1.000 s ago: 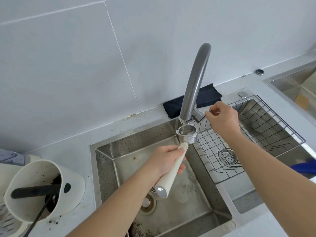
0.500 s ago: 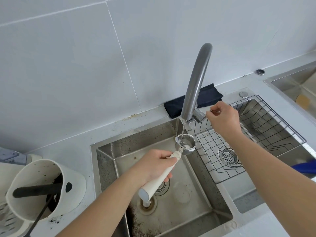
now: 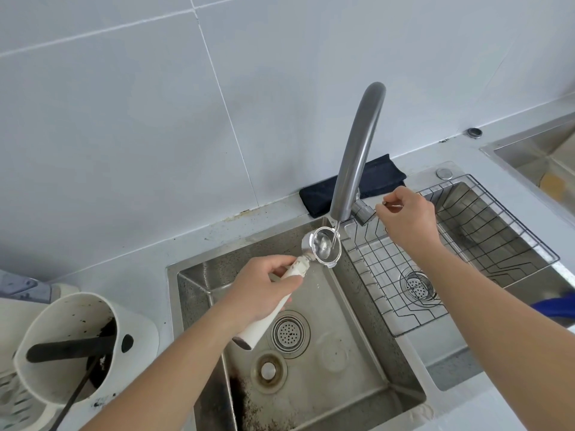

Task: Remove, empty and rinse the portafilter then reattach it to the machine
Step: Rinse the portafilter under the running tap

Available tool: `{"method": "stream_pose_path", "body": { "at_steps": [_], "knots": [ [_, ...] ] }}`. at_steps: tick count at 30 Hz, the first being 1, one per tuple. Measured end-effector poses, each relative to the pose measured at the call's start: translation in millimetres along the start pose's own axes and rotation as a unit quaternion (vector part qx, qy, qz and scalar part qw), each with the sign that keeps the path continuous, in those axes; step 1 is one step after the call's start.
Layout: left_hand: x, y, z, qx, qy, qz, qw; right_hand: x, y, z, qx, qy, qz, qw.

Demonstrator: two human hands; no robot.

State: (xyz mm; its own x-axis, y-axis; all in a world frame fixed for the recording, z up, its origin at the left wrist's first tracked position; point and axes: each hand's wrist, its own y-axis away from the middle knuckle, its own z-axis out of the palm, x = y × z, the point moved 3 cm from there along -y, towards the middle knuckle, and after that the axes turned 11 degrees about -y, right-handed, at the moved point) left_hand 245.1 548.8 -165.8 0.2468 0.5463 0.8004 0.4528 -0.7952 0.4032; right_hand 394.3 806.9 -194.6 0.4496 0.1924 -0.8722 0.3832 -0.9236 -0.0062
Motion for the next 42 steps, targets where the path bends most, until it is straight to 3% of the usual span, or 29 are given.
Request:
{"method": "stream_pose_path", "body": {
  "at_steps": [12,26,33,42],
  "knots": [
    [-1,-6,26,0.029,0.089,0.064,0.993,-2,1,0,0.001,-0.002,0.002,1.000],
    [10,-17,65,-0.020,0.302,-0.011,0.953,0,1,0,0.005,0.004,0.000,1.000],
    [13,-26,67,-0.024,0.322,-0.053,0.945,0,1,0,0.004,0.005,0.005,1.000],
    [-5,-19,65,-0.073,0.240,-0.121,0.960,-1,2,0,0.004,-0.002,0.007,1.000]
  ]
}}
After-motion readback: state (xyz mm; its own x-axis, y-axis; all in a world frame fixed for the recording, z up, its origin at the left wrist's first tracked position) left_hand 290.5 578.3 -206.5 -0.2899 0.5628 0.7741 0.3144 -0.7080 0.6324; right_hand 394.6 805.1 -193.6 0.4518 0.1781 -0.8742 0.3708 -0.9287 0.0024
